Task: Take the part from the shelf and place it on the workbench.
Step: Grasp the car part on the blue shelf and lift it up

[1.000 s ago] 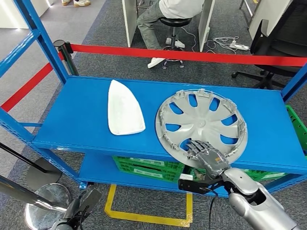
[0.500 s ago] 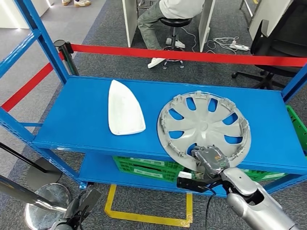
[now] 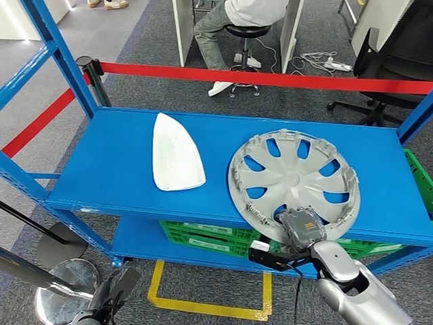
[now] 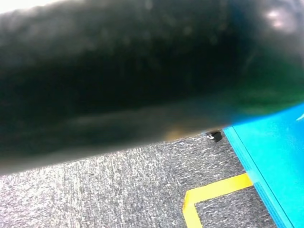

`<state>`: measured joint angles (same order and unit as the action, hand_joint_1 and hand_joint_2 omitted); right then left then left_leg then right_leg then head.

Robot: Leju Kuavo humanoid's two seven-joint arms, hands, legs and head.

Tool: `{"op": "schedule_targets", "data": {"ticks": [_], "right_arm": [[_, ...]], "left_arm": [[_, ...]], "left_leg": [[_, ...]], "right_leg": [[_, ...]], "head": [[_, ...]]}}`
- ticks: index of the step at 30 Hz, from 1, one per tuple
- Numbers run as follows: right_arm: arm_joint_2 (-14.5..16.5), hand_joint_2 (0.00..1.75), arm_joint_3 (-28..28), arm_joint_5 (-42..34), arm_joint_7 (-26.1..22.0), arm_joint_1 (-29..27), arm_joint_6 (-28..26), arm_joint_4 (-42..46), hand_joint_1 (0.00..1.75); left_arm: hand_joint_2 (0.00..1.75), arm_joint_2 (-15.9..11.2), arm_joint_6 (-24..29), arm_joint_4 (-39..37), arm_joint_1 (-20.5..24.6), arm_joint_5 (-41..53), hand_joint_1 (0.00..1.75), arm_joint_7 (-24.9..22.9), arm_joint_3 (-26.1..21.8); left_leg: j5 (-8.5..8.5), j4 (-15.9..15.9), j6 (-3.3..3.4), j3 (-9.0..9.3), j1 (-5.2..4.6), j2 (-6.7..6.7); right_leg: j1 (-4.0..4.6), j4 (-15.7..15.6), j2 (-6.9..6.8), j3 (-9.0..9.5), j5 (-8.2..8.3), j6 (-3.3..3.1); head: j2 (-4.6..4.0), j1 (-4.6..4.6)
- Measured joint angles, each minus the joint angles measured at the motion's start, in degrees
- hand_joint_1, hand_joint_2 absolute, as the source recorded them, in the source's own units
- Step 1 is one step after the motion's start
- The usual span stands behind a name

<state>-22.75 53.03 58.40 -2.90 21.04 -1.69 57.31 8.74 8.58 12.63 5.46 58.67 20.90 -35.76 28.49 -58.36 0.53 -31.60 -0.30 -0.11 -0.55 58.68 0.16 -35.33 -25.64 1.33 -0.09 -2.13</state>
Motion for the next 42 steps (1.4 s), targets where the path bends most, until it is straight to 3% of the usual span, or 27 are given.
{"op": "schedule_targets", "data": {"ticks": [9,17,30,42], "right_arm": [[0.13,1.75,-2.41,4.19,2.67,-2.91,-1.83,2.05,1.75],[0.13,1.75,-10.53,9.62,6.28,-9.13,-7.44,13.0,1.75],[0.44,1.75,-19.61,15.72,7.54,-16.14,-15.1,26.44,1.75],[2.67,1.75,-25.89,15.35,6.47,-20.68,-21.73,32.78,1.75]], "left_arm": [[0.0,-0.05,0.21,0.01,-0.37,-0.82,0.0,0.07,-0.04],[0.0,-0.14,0.75,0.0,-1.3,-2.02,0.0,0.62,-0.21],[0.0,-0.21,1.09,0.01,-1.8,-2.48,0.0,1.24,-0.7],[0.0,-0.27,1.1,0.02,-1.89,-2.4,0.0,1.25,-1.24]], "left_leg": [[0.0,0.0,0.0,-0.04,-0.01,-0.05],[0.01,0.0,0.0,-0.19,0.0,-0.04],[0.0,0.0,0.0,-0.29,0.0,-0.05],[0.0,0.0,0.0,-0.3,0.0,-0.04]], "right_leg": [[0.0,0.0,-0.08,-0.02,0.0,0.0],[0.0,0.0,-0.04,-0.2,-0.01,-0.01],[0.0,0.0,-0.06,-0.31,-0.02,-0.01],[0.0,0.0,-0.07,-0.31,-0.01,-0.01]], "head": [[0.0,-0.01],[0.0,0.01],[0.0,0.0],[0.0,0.01]]}}
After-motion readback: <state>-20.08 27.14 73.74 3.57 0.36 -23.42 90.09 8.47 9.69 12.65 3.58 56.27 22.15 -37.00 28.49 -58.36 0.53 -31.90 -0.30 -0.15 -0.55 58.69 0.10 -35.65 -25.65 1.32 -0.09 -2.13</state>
